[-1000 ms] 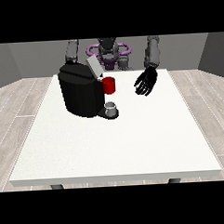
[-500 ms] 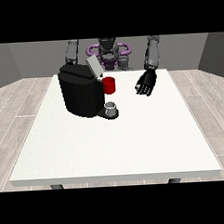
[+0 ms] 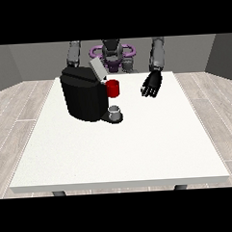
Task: Insert the coffee pod into the coffee machine and close the lid
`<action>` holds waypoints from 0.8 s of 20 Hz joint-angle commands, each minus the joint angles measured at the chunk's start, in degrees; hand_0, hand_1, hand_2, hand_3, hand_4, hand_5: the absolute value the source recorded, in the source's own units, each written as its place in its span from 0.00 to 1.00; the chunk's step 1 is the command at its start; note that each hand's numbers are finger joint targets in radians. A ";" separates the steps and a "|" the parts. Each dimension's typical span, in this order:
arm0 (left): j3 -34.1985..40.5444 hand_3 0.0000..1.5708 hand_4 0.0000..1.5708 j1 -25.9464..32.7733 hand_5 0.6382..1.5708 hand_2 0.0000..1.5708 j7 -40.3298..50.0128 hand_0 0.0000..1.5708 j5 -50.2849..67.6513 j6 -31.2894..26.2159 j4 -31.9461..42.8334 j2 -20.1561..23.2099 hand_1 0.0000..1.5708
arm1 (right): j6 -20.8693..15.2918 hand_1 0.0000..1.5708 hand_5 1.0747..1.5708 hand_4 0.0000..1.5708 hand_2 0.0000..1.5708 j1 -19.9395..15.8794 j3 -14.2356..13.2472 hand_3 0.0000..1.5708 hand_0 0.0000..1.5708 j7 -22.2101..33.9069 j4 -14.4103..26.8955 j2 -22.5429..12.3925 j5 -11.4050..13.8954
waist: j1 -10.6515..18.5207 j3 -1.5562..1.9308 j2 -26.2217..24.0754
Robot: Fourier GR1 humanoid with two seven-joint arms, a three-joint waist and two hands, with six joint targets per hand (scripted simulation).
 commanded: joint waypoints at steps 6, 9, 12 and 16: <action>3.29 0.86 0.33 -0.87 1.00 0.91 -6.55 0.92 5.30 -5.83 -1.97 -2.63 0.92 | -2.72 0.00 1.00 0.00 0.00 2.77 -0.94 0.00 0.00 -1.27 4.56 0.13 1.67 | 3.22 -0.02 -4.17; 2.75 0.84 0.33 -4.50 1.00 0.89 0.11 0.90 5.58 -13.89 -3.26 -3.96 0.90 | -0.42 0.00 1.00 0.00 0.00 3.58 -0.63 0.00 0.00 1.64 5.48 -1.42 1.72 | 2.46 0.00 -9.06; 3.37 0.84 0.32 -8.52 1.00 0.88 3.08 0.87 5.40 -14.86 -4.77 -5.55 0.87 | -0.54 0.00 1.00 0.00 0.00 1.32 -1.18 0.00 0.00 -1.71 6.60 -1.19 1.38 | 1.71 -0.01 -6.96; 4.04 0.85 0.38 -11.55 1.00 0.89 4.42 0.89 6.54 -18.96 -6.95 -6.08 0.89 | -0.52 0.00 1.00 0.00 0.00 3.10 -0.29 0.00 0.00 -1.77 6.92 0.08 1.44 | 1.04 -0.01 -8.88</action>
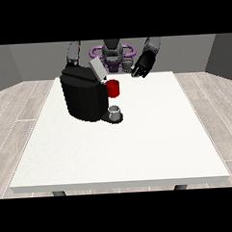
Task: Insert the coffee pod into the coffee machine and close the lid
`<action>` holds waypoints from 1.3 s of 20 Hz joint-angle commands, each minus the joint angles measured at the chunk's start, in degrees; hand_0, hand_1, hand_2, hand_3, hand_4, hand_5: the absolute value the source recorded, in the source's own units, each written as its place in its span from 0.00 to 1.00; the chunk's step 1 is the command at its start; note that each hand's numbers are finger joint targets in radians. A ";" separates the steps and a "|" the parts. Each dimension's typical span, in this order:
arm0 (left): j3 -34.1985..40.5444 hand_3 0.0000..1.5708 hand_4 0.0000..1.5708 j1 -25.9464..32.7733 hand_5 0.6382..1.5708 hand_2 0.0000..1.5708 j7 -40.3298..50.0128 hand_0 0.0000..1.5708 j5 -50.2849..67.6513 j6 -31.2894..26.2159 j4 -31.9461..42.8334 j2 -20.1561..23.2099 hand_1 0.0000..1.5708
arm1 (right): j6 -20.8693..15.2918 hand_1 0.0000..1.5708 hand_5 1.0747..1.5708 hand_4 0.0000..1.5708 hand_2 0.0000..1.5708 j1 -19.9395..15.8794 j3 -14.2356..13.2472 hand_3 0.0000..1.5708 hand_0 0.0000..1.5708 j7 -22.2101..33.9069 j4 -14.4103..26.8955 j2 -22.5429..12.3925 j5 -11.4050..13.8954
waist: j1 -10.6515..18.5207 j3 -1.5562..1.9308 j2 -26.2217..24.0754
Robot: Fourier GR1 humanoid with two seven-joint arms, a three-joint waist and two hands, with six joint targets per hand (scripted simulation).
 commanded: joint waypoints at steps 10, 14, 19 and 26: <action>8.96 0.88 0.33 -13.49 1.00 0.89 2.63 0.88 4.16 -7.46 1.82 4.99 0.88 | -1.08 0.00 1.00 0.00 0.00 -1.97 5.24 0.00 0.00 1.92 -7.02 2.33 -0.52 | -6.11 -0.02 2.24; 11.31 0.81 0.32 -18.87 1.00 0.81 5.52 0.79 4.75 -9.48 3.02 7.47 0.79 | 1.76 0.00 1.00 0.00 0.00 -4.55 2.02 0.00 0.00 2.09 -8.18 0.82 -1.20 | -8.46 -0.01 4.77; 12.79 0.80 0.30 -21.65 1.00 0.81 4.25 0.77 5.17 -8.03 3.79 8.63 0.77 | 1.79 0.00 1.00 0.00 0.00 -6.02 0.64 0.00 0.00 -0.18 -9.51 -0.90 -1.27 | -10.14 -0.01 8.77; 12.91 0.78 0.30 -27.47 1.00 0.82 5.55 0.78 3.58 -7.32 5.60 10.48 0.78 | 0.44 0.00 1.00 0.12 0.00 -11.30 -0.47 0.00 0.00 3.87 -11.11 -0.36 -1.51 | -11.66 0.00 13.12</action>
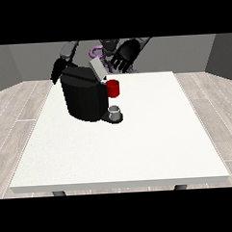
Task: Insert the coffee pod into the coffee machine and close the lid
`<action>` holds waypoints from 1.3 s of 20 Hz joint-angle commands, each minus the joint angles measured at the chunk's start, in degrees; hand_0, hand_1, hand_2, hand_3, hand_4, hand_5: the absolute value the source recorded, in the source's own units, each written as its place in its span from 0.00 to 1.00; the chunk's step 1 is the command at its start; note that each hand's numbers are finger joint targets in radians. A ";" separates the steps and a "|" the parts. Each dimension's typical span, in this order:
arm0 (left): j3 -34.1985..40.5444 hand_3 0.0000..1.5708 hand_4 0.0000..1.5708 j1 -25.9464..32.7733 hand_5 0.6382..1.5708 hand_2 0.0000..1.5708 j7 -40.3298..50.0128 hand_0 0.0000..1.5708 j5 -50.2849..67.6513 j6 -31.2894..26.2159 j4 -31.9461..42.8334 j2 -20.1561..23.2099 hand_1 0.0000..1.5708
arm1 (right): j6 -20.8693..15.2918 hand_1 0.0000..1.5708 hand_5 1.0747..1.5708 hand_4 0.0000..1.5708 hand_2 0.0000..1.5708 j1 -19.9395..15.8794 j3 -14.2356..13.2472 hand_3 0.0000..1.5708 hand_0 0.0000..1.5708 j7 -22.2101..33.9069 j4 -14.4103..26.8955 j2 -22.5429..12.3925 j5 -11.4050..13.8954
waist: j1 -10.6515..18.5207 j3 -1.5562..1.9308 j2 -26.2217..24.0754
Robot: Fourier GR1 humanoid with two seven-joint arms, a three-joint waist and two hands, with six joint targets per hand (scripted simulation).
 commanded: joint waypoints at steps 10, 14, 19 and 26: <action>-0.64 0.77 0.30 -4.15 1.00 0.79 -0.41 0.75 -1.27 -0.81 2.90 0.37 0.75 | 0.67 0.00 1.00 0.00 0.00 -3.86 -3.23 0.00 0.00 2.91 0.55 -3.07 -0.89 | -0.68 0.01 3.19; 1.28 0.78 0.28 -5.24 1.00 0.82 -1.90 0.80 -0.75 0.12 4.77 2.64 0.80 | 1.55 0.00 1.00 0.12 0.00 -3.80 -2.28 0.00 0.00 1.10 -1.23 -2.07 -1.64 | -2.52 0.00 5.87; -0.56 0.77 0.28 -5.16 1.00 0.79 -3.10 0.76 -1.62 -0.51 4.34 1.13 0.76 | -0.31 0.00 1.00 0.00 0.00 -5.13 -3.30 0.00 0.00 1.15 0.74 -2.37 -0.61 | -0.03 0.01 5.65; 0.15 0.76 0.26 -5.89 1.00 0.79 -1.19 0.74 -1.58 0.66 5.74 -0.39 0.74 | -0.90 0.00 1.00 0.00 0.00 -2.90 -1.64 0.00 0.00 -0.34 1.07 -0.47 0.12 | -1.44 0.01 5.33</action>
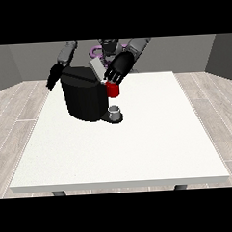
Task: Insert the coffee pod into the coffee machine and close the lid
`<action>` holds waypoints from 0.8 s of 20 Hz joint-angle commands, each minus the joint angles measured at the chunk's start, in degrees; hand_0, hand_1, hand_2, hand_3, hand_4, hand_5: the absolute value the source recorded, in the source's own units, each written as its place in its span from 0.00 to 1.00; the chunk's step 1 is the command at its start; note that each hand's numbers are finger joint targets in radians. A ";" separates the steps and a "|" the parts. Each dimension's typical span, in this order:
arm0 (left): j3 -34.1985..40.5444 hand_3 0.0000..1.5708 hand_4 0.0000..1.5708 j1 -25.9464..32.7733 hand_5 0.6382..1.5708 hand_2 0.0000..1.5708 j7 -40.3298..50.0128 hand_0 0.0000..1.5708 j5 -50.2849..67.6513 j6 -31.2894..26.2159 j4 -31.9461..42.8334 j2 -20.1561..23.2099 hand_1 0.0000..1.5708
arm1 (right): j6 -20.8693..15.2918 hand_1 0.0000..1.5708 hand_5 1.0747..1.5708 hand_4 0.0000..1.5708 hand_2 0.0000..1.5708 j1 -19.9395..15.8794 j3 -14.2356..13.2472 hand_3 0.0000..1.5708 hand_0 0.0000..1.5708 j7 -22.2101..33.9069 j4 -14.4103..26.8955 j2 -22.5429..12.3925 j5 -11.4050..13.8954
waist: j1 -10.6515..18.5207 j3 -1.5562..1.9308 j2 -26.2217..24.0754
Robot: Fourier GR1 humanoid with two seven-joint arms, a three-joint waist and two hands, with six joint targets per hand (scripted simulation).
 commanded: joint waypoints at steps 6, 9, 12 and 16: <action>0.93 0.76 0.23 -1.57 1.00 0.79 -2.44 0.77 -0.07 0.27 0.42 2.63 0.77 | -0.63 0.00 1.00 0.00 0.00 1.13 -0.61 0.00 0.00 -3.75 1.12 0.29 -0.16 | 0.25 -0.02 2.12; 0.33 0.76 0.23 -0.25 1.00 0.79 -1.98 0.77 -1.25 3.69 0.46 1.08 0.77 | 1.80 0.00 1.00 0.00 0.00 1.80 -0.58 0.00 0.00 -4.56 0.38 -1.69 -0.53 | -1.57 -0.02 2.07; 0.26 0.75 0.23 -3.22 1.00 0.77 -0.38 0.76 -0.61 0.61 0.10 0.45 0.76 | 0.45 0.00 1.00 0.00 0.00 -0.51 -1.60 0.00 0.00 -1.43 3.04 -1.17 -0.57 | 0.80 -0.01 -0.18; -2.57 0.74 0.00 -1.09 1.00 0.79 -1.51 0.78 -3.79 4.24 -0.64 -0.50 0.78 | 1.56 0.00 1.00 0.00 0.00 -2.23 -3.03 0.00 0.00 0.42 2.66 -2.94 -1.56 | 1.13 -0.01 -0.06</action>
